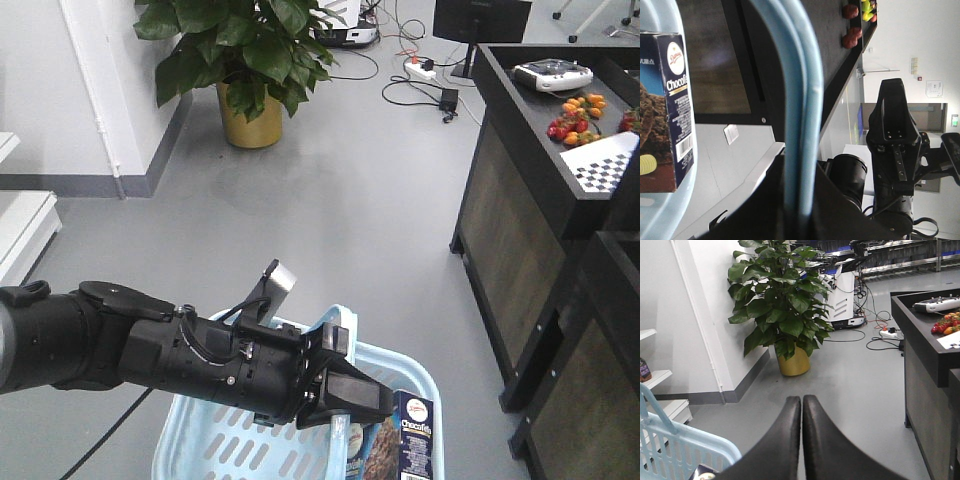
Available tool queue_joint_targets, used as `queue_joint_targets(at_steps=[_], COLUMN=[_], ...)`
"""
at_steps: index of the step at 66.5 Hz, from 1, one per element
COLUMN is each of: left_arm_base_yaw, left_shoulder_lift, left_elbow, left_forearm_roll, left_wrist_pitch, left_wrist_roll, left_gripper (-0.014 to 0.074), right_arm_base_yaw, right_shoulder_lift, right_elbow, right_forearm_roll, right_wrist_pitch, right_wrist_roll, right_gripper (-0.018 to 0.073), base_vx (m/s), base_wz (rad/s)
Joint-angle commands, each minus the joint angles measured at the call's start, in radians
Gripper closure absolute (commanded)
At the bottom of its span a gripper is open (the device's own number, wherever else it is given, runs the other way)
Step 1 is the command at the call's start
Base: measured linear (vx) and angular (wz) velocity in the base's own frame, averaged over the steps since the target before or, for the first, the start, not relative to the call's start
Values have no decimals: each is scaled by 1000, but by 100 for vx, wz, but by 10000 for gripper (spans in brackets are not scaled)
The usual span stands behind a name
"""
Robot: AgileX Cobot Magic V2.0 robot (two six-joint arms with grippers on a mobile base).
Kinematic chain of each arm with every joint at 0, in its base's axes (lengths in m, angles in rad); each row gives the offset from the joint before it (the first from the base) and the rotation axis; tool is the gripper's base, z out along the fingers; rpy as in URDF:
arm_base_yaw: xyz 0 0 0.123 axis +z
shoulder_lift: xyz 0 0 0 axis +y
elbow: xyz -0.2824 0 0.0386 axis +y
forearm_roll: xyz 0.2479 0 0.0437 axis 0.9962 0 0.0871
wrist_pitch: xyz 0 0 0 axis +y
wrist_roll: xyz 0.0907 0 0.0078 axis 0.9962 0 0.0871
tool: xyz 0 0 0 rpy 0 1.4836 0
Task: Left arm holds basket, right arm returns cookies
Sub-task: 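Hold the basket with the left gripper while turning toward the snack shelves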
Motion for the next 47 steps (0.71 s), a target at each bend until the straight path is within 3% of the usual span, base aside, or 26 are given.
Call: queue_joint_targets(at_steps=[1,47], left_arm_base_yaw=[-4,-4], left_shoulder_lift=[-48,-48], left_elbow=[-25,-25], left_forearm_roll=[-72,-72], left_wrist_pitch=[71,71], left_wrist_roll=[2,2], left_gripper=[603,603], right_arm_base_yaw=[-4,-4], right_shoulder_lift=[-6,-6], right_elbow=[-2,-2], right_forearm_roll=[-2,-2], right_wrist_pitch=[-77,-77], right_wrist_roll=[-5,-5], right_gripper=[568,568], base_vx=[34,36], base_wz=[4,7])
